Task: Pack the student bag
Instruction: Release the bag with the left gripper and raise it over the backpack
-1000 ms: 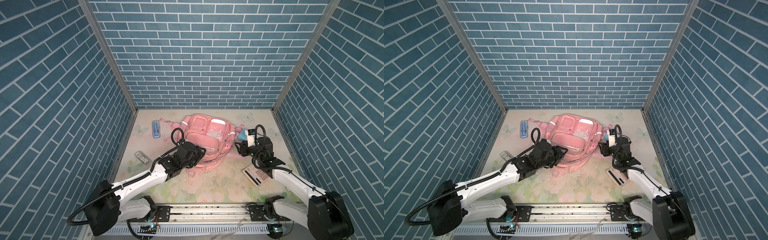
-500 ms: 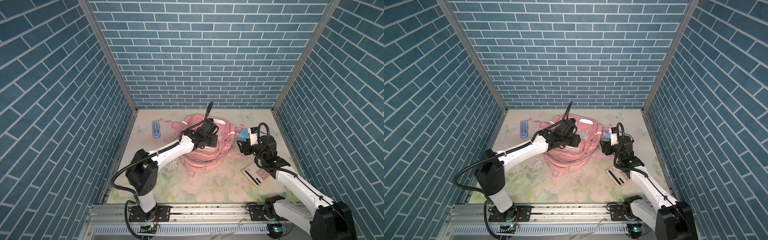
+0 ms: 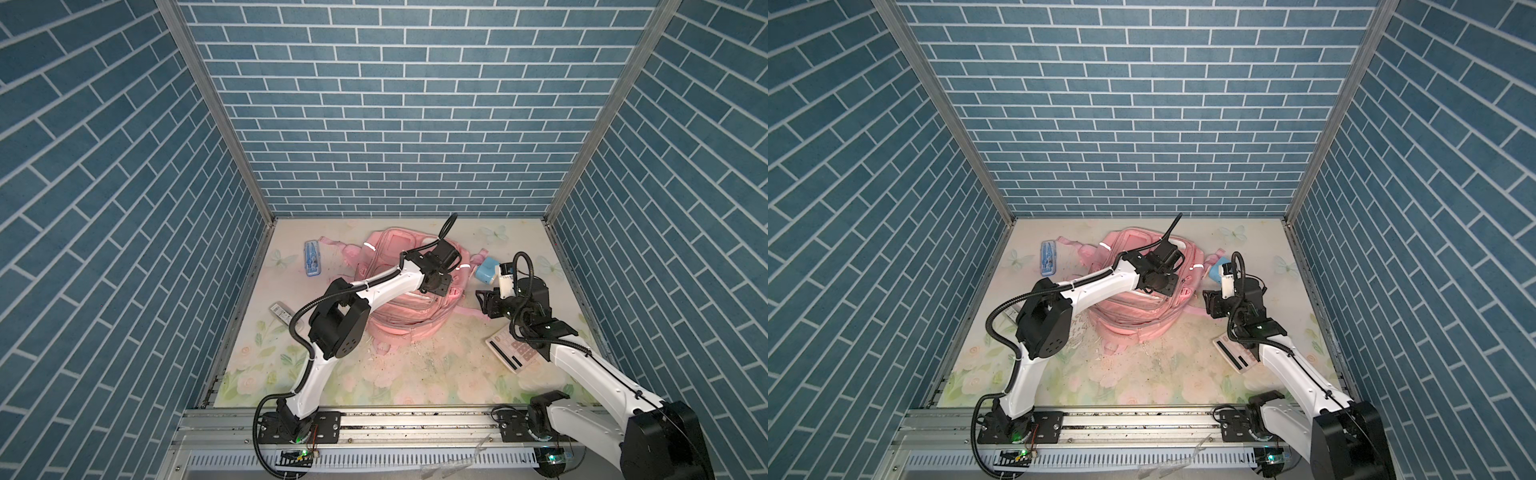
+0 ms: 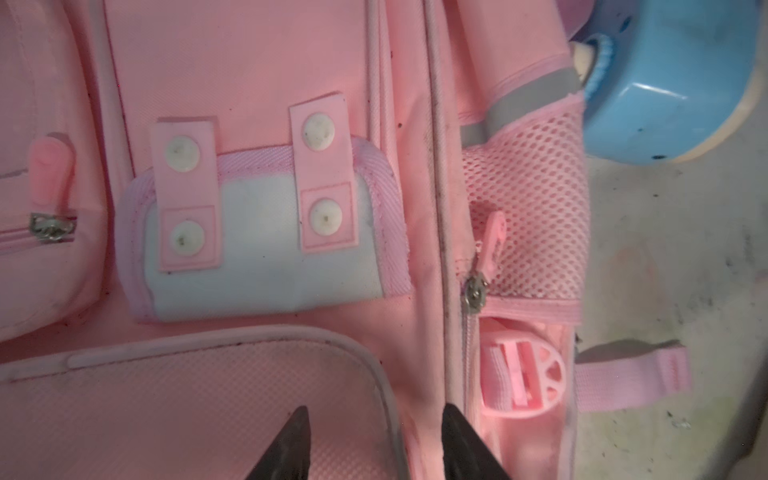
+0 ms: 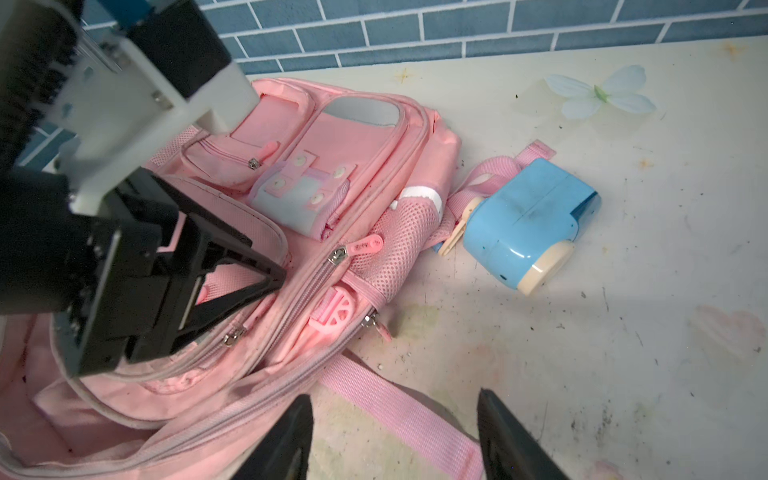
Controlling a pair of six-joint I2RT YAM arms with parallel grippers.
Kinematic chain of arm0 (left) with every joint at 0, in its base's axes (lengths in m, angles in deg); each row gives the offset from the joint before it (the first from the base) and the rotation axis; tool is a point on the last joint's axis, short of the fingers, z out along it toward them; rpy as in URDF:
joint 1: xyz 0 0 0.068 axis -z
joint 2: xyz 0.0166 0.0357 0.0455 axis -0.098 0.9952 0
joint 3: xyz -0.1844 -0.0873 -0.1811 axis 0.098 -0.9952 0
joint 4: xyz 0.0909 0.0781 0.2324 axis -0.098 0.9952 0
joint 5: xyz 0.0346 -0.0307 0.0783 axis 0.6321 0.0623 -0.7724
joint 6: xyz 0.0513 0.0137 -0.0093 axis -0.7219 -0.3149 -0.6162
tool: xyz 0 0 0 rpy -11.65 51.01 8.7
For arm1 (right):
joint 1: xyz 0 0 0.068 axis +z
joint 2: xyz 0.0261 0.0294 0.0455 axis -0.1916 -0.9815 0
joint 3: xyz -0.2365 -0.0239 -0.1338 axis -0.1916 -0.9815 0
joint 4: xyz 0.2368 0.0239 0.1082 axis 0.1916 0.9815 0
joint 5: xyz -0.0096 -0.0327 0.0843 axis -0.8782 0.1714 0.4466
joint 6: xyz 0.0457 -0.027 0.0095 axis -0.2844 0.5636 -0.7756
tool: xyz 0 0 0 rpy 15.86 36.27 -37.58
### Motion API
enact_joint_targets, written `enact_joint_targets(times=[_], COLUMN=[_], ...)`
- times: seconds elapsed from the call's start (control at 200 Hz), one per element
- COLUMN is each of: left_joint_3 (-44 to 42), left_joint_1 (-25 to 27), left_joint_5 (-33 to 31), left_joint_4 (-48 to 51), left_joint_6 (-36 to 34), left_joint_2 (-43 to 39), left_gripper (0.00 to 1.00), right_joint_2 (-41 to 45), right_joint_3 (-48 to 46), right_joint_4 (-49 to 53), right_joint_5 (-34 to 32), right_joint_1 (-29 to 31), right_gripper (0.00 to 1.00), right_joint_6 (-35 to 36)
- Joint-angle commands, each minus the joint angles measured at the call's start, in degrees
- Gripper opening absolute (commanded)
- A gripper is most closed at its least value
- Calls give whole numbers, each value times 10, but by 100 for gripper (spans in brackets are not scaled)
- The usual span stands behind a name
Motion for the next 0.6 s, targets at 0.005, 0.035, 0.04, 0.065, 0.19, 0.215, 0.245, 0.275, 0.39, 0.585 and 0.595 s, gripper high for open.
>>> enact_joint_targets(times=[0.005,0.035,0.04,0.065,0.19,0.215,0.245,0.275,0.39,0.585,0.595], left_joint_3=[48,63,65,73,70,66,63,61,1,4,5], left_joint_1=[8,8,8,10,10,10,10,10,11,3,3], left_joint_5=[-56,-70,-73,-83,-108,-111,-117,-121,-121,-79,-75], left_joint_4=[60,72,74,81,75,73,72,75,26,34,34], left_joint_6=[25,34,36,43,68,74,82,91,102,97,96], left_joint_2=[39,47,49,54,55,52,50,44,-5,18,20], left_gripper=[53,52,52,52,51,51,50,49,48,49,49], right_joint_2=[4,3,3,3,0,0,0,0,3,-1,-1], right_joint_3=[-3,-3,-3,-4,-9,-11,-12,-13,-18,-19,-18], right_joint_4=[-5,-5,-6,-5,-10,-11,-12,-12,-11,-23,-23], right_joint_5=[-4,-3,-3,-2,5,7,9,9,10,18,19], right_joint_1=[-1,0,-1,-2,-1,-1,-1,-1,-1,-1,-1], right_gripper=[62,62,62,62,60,60,60,60,60,60,60], right_joint_6=[-8,-6,-6,-5,-3,-2,-1,-1,0,0,0])
